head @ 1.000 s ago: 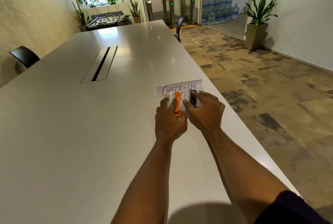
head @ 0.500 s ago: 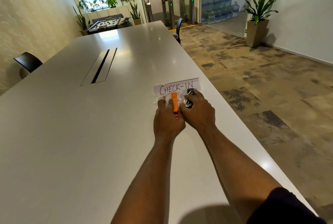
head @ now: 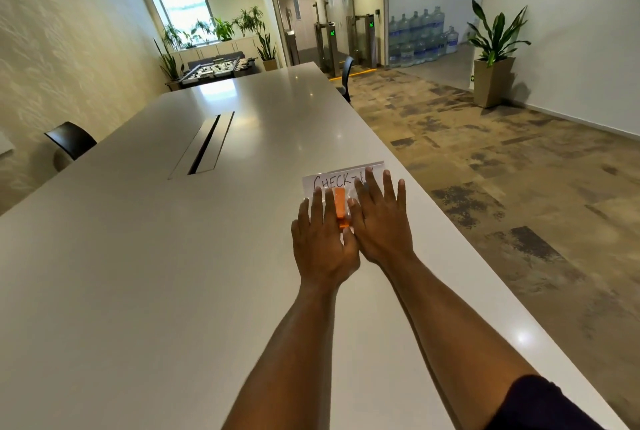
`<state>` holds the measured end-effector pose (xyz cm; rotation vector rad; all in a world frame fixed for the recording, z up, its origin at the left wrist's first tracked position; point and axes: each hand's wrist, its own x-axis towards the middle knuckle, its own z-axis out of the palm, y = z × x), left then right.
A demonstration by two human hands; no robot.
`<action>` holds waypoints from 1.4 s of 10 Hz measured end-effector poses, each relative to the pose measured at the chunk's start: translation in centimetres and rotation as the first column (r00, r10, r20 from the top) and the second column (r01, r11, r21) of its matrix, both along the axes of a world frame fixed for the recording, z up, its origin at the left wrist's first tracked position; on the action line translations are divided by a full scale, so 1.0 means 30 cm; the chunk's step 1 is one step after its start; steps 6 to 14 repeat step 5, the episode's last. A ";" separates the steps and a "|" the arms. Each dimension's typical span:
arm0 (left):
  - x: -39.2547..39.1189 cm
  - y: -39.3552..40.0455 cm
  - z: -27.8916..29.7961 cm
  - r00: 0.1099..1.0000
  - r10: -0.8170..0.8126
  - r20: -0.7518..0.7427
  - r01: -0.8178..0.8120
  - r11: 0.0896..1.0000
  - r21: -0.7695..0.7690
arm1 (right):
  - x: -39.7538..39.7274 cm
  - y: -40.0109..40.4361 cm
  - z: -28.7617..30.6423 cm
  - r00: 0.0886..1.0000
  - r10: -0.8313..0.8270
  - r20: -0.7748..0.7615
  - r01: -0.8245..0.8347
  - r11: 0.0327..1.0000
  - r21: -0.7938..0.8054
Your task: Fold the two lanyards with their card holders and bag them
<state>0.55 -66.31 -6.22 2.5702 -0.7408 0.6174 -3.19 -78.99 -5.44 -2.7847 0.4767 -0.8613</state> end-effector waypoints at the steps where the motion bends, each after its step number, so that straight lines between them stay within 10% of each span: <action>1: -0.048 0.048 -0.006 0.999 -0.003 -0.041 0.001 0.999 -0.048 | -0.029 0.024 -0.002 0.981 0.191 0.004 -0.191 0.981 -0.043; 5: -0.111 0.518 0.115 1.000 -0.015 0.001 0.014 0.983 0.183 | -0.163 0.356 0.097 0.956 0.290 -0.045 -0.290 0.957 0.002; 14: -0.111 0.518 0.115 1.000 -0.015 0.001 0.014 0.983 0.183 | -0.163 0.356 0.097 0.956 0.290 -0.045 -0.290 0.957 0.002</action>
